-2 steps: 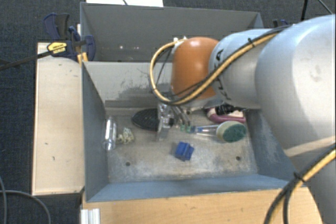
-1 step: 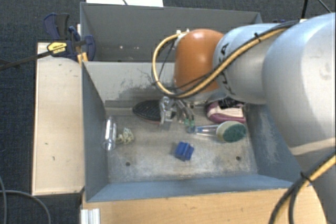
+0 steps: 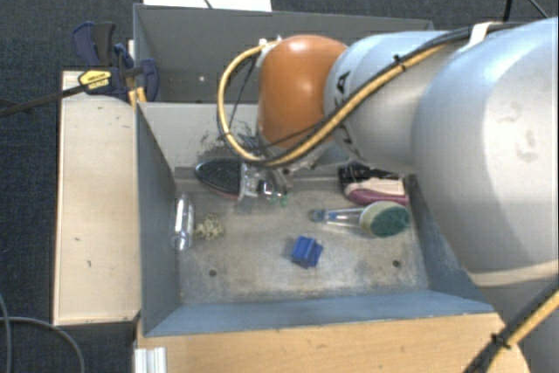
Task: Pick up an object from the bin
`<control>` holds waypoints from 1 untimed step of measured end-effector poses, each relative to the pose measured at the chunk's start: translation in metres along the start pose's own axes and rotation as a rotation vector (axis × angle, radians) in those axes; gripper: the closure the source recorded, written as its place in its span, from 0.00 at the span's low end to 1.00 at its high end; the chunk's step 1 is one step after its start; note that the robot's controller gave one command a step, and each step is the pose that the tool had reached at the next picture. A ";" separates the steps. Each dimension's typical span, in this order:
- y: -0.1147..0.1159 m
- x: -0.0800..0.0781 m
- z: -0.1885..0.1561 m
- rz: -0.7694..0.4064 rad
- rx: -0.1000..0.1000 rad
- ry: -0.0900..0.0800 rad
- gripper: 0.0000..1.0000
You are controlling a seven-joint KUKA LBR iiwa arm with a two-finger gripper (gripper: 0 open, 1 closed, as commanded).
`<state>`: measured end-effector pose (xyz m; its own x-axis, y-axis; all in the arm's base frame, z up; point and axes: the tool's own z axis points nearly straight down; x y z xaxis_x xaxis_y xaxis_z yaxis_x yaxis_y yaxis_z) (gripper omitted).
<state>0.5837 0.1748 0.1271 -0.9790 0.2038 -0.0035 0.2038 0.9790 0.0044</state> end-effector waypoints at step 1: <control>0.000 -0.004 -0.115 -0.036 -0.001 -0.006 1.00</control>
Offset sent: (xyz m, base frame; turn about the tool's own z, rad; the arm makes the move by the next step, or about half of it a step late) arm 0.0010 -0.0017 0.1093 -0.0371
